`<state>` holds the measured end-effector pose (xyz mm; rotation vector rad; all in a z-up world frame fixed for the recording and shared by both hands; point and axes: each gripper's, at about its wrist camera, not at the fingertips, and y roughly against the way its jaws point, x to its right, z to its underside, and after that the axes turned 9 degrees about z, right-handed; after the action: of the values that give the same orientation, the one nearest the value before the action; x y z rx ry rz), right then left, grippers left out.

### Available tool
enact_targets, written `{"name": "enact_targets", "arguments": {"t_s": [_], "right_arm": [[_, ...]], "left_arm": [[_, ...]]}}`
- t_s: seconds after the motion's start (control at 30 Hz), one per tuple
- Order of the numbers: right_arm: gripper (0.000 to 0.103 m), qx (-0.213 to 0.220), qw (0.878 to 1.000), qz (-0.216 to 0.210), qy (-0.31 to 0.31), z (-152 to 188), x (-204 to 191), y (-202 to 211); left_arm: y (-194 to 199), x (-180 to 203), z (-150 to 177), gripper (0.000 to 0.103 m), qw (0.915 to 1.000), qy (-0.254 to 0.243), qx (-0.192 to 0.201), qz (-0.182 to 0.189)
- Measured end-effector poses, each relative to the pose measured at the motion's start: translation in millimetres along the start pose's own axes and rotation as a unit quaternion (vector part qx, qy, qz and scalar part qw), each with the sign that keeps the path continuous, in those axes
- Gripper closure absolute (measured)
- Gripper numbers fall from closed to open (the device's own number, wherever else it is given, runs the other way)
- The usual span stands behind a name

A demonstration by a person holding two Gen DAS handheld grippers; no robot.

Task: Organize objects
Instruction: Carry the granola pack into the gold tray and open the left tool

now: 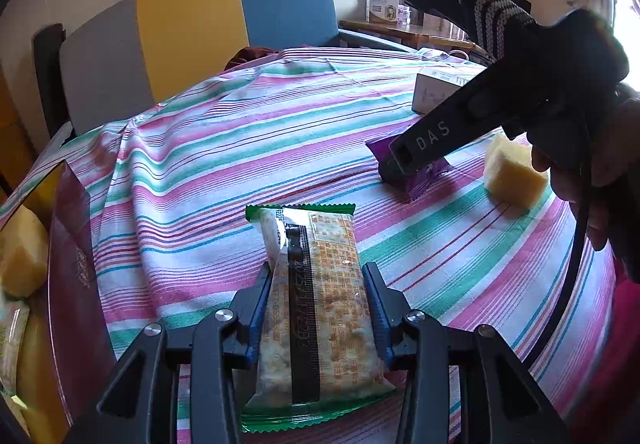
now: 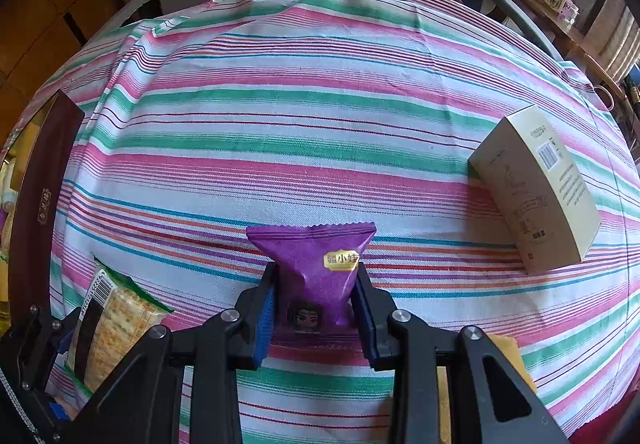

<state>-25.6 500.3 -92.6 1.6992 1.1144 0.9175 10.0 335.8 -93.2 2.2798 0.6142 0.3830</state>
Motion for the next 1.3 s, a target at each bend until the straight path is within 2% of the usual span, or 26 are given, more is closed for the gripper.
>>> {"name": "enact_targets", "arguments": {"t_s": [0.47, 0.6, 0.8, 0.9, 1.0, 1.13, 1.3], "right_arm": [[0.069, 0.006, 1.0, 0.004, 0.009, -1, -1, -1], [0.069, 0.007, 1.0, 0.005, 0.012, -1, -1, -2], [0.069, 0.012, 1.0, 0.009, 0.016, -1, -3, -2], [0.069, 0.013, 1.0, 0.011, 0.017, -1, -3, -2], [0.069, 0.014, 1.0, 0.013, 0.019, -1, -3, -2], [0.069, 0.014, 1.0, 0.017, 0.02, -1, -5, -3], [0.069, 0.014, 1.0, 0.018, 0.021, -2, -6, -4]], "left_arm": [[8, 0, 0, 0.06, 0.9997, 0.023, -0.01, -0.003], [22, 1, -3, 0.06, 0.9997, 0.023, -0.002, -0.004], [63, -18, -13, 0.06, 0.9978, 0.063, 0.018, 0.015], [104, -50, -21, 0.06, 0.9942, 0.096, 0.048, 0.007], [134, -95, -18, 0.06, 0.9877, 0.144, 0.059, -0.011], [167, -166, 4, 0.06, 0.9733, 0.209, 0.06, -0.075], [180, -233, 41, 0.06, 0.9523, 0.265, 0.034, -0.147]]}}
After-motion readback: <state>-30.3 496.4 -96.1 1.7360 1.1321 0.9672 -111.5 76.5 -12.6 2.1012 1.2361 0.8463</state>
